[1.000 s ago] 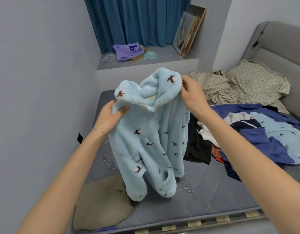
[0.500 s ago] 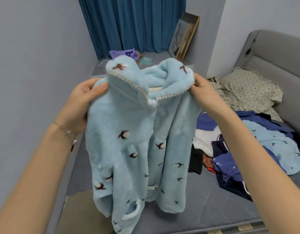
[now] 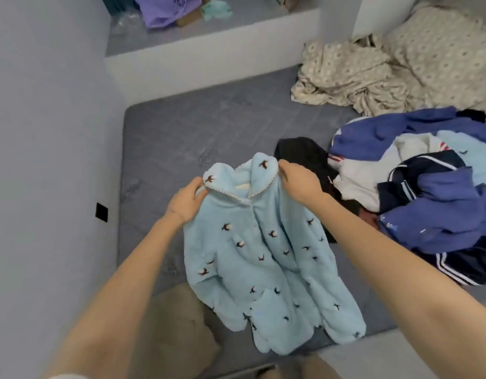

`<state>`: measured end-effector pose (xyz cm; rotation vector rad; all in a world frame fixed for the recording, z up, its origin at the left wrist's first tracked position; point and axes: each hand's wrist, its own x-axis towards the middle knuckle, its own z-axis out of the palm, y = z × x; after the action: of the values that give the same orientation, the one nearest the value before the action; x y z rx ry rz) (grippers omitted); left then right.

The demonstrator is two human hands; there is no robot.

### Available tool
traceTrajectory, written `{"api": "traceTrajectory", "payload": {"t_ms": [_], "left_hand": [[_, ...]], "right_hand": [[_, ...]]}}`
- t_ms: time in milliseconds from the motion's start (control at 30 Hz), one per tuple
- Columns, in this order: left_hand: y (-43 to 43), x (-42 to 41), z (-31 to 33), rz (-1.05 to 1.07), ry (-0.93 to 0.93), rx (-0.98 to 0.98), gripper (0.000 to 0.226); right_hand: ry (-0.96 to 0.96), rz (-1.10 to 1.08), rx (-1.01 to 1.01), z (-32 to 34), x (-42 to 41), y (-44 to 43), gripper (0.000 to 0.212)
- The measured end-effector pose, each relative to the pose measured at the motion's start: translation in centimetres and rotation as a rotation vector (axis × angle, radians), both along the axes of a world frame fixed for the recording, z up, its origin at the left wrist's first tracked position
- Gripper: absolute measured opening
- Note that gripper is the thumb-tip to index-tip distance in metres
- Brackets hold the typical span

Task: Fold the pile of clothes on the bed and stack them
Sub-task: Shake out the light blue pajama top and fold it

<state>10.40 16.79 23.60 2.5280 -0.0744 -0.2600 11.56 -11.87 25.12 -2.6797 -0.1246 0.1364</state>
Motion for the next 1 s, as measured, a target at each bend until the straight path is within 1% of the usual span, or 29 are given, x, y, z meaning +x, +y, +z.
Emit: {"api": "traceTrajectory", "payload": {"t_ms": [100,133,167,233,333,500,600,733,800,867,933,1000], "left_hand": [[-1.4,2.8,-5.0,0.053,0.015,0.029,0.023],[-2.0,3.7,-6.5,0.081,0.006,0.027,0.023],[-2.5,4.6,-7.9,0.114,-0.006,0.017,0.023],[-3.0,6.0,-10.9,0.154,-0.026,-0.026,0.02],[-2.4,6.3,-15.8,0.187,-0.044,-0.013,0.035],[0.0,2.9,-23.6,0.389,0.12,-0.004,0.038],[1.8,0.1,-27.3,0.52,0.234,-0.024,0.041],[5.1,-2.9,-32.0,0.633,0.371,-0.03,0.046],[6.0,-3.8,-33.4,0.687,0.379,-0.068,0.047],[6.1,-4.2,-34.1,0.779,0.386,-0.146,0.053],[6.2,-4.3,-35.1,0.902,0.394,-0.246,0.06],[6.2,-4.4,-35.9,0.985,0.435,-0.335,0.057]], "right_hand": [[-0.003,-0.053,-0.147,-4.9,2.4,-0.3,0.024],[-0.001,-0.085,-0.152,-6.3,3.5,-0.5,0.025],[0.009,-0.118,-0.131,-7.6,4.7,-0.6,0.027],[0.029,-0.184,-0.022,-10.3,6.8,-0.7,0.032],[0.047,-0.211,0.084,-14.2,8.5,-0.6,0.039],[0.072,-0.106,0.043,-21.1,7.1,-0.5,0.039],[0.108,-0.001,0.052,-25.0,5.5,0.1,0.04],[0.216,0.091,0.018,-29.3,5.0,2.1,0.052],[0.265,0.116,-0.041,-31.2,5.2,3.0,0.061],[0.296,0.092,-0.09,-32.9,5.1,3.2,0.067],[0.323,0.012,-0.102,-34.4,4.9,2.8,0.071],[0.334,-0.077,-0.117,-35.6,4.3,1.8,0.075]]}}
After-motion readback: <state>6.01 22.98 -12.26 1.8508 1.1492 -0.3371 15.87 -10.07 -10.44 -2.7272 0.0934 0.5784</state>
